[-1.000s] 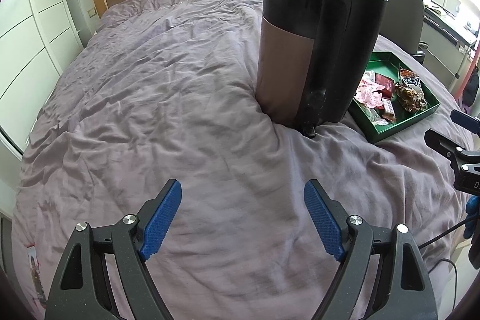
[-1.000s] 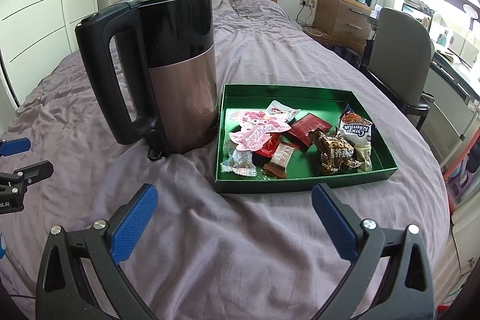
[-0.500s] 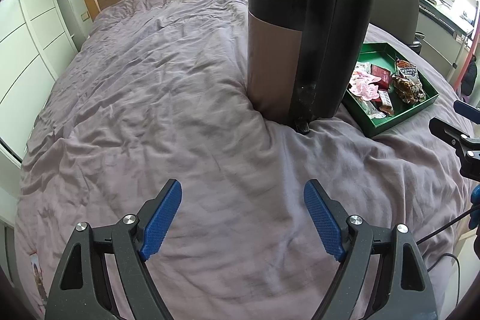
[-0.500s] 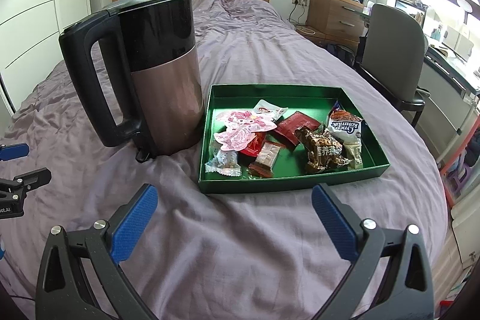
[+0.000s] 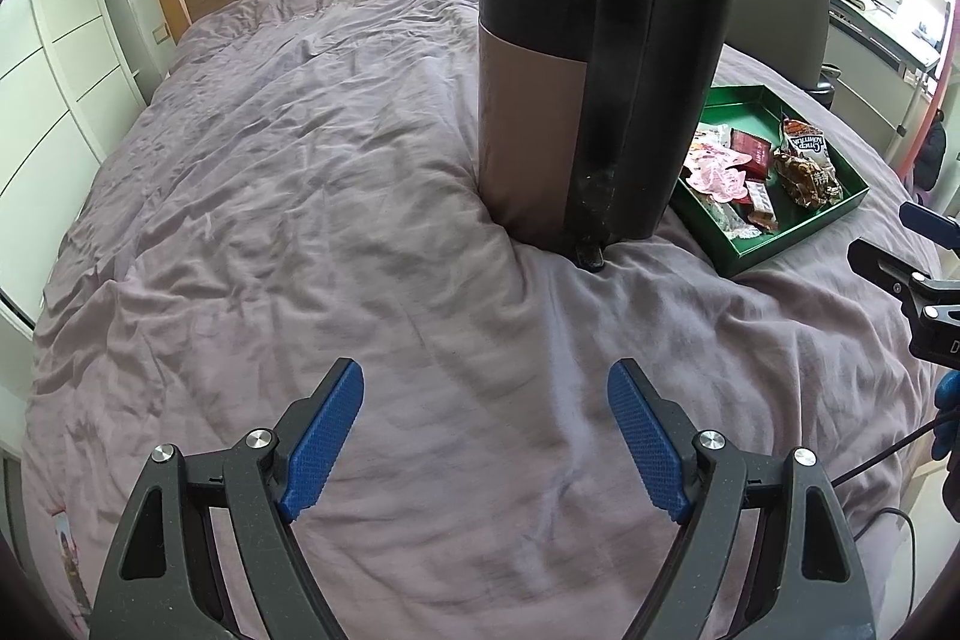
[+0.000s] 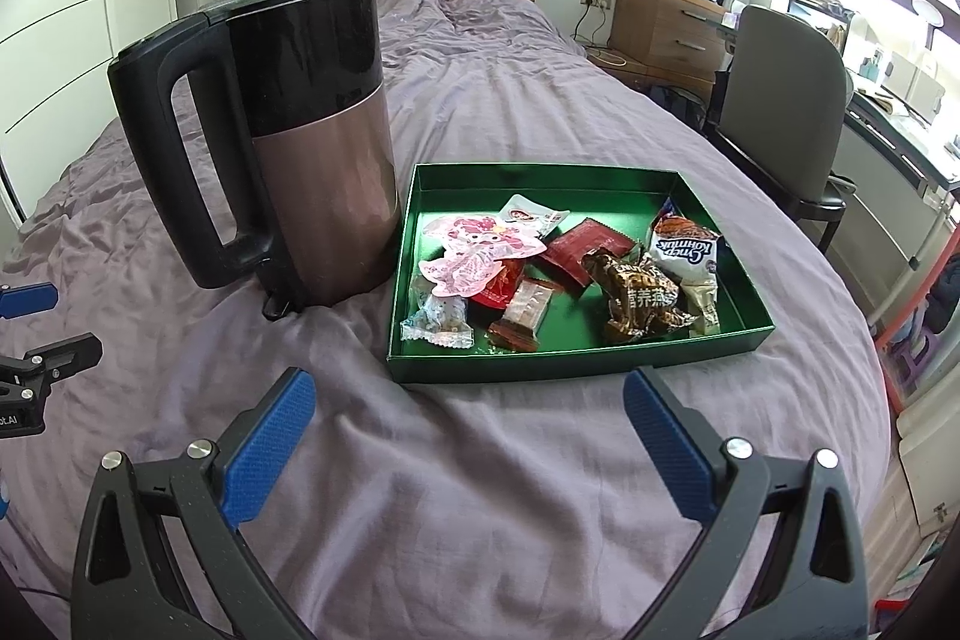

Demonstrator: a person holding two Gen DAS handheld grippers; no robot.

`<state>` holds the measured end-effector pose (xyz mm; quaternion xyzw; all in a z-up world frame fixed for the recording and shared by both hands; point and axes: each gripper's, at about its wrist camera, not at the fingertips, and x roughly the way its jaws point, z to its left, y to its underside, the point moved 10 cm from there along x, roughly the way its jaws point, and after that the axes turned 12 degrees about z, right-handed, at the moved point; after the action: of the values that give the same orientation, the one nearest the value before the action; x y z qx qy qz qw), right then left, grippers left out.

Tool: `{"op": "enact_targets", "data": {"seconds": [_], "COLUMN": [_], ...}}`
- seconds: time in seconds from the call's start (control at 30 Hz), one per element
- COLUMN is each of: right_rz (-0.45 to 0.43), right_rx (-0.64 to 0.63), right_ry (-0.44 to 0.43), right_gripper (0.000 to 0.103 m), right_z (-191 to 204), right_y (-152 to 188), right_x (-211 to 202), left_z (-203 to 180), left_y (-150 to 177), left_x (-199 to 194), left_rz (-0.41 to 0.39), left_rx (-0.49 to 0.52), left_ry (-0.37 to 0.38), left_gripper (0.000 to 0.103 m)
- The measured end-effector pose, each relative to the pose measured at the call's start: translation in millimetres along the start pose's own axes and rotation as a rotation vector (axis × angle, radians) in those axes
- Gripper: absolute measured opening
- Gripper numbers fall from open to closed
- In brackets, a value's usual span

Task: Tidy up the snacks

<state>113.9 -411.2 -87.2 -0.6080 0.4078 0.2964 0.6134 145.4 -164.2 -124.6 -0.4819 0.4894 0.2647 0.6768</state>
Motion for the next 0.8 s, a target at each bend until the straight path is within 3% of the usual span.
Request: {"op": "enact_targets", "data": {"seconds": [0.8], "right_rz": [0.012], "right_rx": [-0.001], "right_ry": [0.005], "right_gripper": [0.103], "right_z": [-0.3], "right_y": [5.2], "right_x": [2.7], "left_z": [-3.4], "left_y": [2.0], "left_x": [0.6], "left_rz": [-0.002], "left_rx": [0.007], "left_ry": [0.002], "left_gripper": [0.08]}}
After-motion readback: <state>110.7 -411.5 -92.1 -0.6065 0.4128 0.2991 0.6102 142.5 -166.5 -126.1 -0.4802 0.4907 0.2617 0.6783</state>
